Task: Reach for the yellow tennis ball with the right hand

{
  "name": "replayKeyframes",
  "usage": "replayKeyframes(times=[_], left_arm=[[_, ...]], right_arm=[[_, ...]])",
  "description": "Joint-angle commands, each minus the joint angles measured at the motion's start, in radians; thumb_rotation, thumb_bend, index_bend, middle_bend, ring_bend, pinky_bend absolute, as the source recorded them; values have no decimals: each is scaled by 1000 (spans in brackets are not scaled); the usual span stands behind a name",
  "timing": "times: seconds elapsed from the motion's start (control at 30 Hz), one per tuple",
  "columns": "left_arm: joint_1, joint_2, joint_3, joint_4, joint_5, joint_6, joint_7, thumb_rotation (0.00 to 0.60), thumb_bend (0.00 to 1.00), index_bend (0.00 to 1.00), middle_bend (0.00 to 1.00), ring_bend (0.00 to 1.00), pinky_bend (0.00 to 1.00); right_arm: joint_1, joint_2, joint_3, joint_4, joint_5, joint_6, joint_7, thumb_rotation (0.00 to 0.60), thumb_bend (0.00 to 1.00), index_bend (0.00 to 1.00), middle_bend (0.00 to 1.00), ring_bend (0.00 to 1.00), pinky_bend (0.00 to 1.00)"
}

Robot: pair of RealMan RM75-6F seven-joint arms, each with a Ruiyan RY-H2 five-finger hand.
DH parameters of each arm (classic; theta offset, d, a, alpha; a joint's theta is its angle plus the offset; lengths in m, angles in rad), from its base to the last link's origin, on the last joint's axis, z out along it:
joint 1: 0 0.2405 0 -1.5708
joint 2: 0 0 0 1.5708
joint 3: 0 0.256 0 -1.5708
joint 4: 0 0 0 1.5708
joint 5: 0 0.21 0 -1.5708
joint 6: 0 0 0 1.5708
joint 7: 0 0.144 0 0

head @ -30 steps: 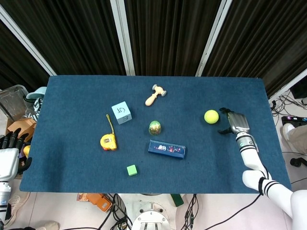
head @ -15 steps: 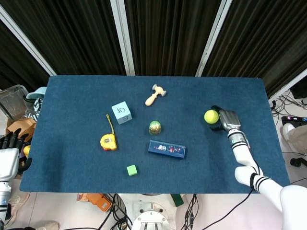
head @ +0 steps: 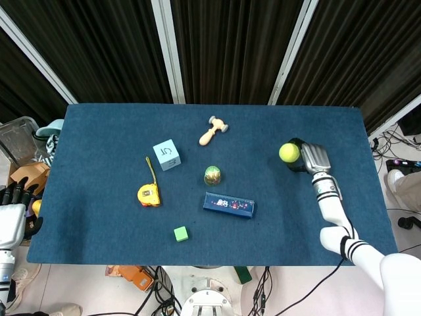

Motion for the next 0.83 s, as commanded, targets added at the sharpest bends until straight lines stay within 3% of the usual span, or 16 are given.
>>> replayKeyframes(times=[0.03,0.27,0.43,0.63,0.83], left_arm=[[0,0,1,-1,1,1,1,600,281,139,0,0,111],[3,2,4,-7,1,3,4,600,281,139,0,0,112],[4,2,5,-11,4,5,4,600,280,139,0,0,112],[5,2,5,-13,8,10,3,600,280,139,0,0,111],[7,3,4,-13,8,13,0,600,280,139,0,0,111]], right_arm=[[-21,48,13,-94,-45,99,70,600,500,632,555,680,767],[-86,160,45,-319,-151,358,240,600,500,632,554,680,768],[-135,251,87,-491,-177,497,268,600,500,632,555,683,775],[-165,338,121,-631,-176,562,216,600,500,632,560,692,788],[-176,383,127,-702,-169,568,182,600,500,632,560,692,789]])
